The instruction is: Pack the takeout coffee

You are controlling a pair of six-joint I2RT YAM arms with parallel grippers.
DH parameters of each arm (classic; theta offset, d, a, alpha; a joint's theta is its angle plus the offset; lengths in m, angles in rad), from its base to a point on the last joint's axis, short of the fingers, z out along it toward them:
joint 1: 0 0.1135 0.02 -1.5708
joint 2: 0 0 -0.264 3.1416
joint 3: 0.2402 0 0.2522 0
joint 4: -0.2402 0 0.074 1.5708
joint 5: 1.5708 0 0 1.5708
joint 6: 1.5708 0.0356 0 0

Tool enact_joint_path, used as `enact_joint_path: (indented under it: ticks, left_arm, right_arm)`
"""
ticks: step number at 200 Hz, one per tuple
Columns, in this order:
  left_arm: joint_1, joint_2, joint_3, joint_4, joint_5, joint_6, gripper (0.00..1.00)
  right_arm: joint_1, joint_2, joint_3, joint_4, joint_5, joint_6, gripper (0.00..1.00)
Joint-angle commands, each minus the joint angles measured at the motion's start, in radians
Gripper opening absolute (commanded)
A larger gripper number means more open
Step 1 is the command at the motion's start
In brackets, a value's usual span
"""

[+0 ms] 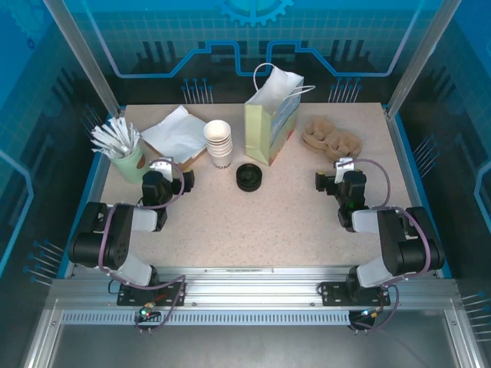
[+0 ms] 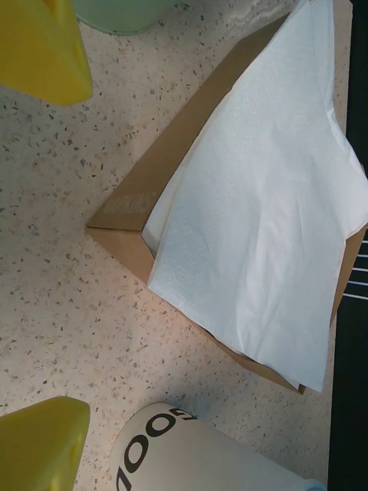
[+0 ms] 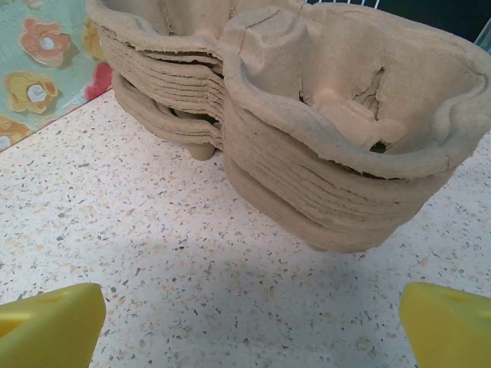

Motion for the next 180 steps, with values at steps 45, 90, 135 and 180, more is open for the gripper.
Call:
enact_joint_path:
  ticks: [45,90,135,180]
  left_arm:
    - [0.005,-0.003,-0.003,0.026,-0.007,0.007,0.99]
    - [0.006,-0.003,-0.002,0.026,-0.005,0.006,0.99]
    - [0.007,-0.003,0.000,0.024,-0.003,0.005,0.99]
    - [0.007,-0.164,-0.007,-0.098,-0.112,-0.029,0.99]
  right_arm:
    - [0.009,0.005,0.014,0.029,-0.002,-0.002,1.00]
    - [0.010,0.005,0.014,0.029,-0.003,-0.003,1.00]
    - [0.010,0.005,0.014,0.029,-0.004,0.000,1.00]
    - [0.025,-0.094,0.056,-0.131,0.080,0.018,1.00]
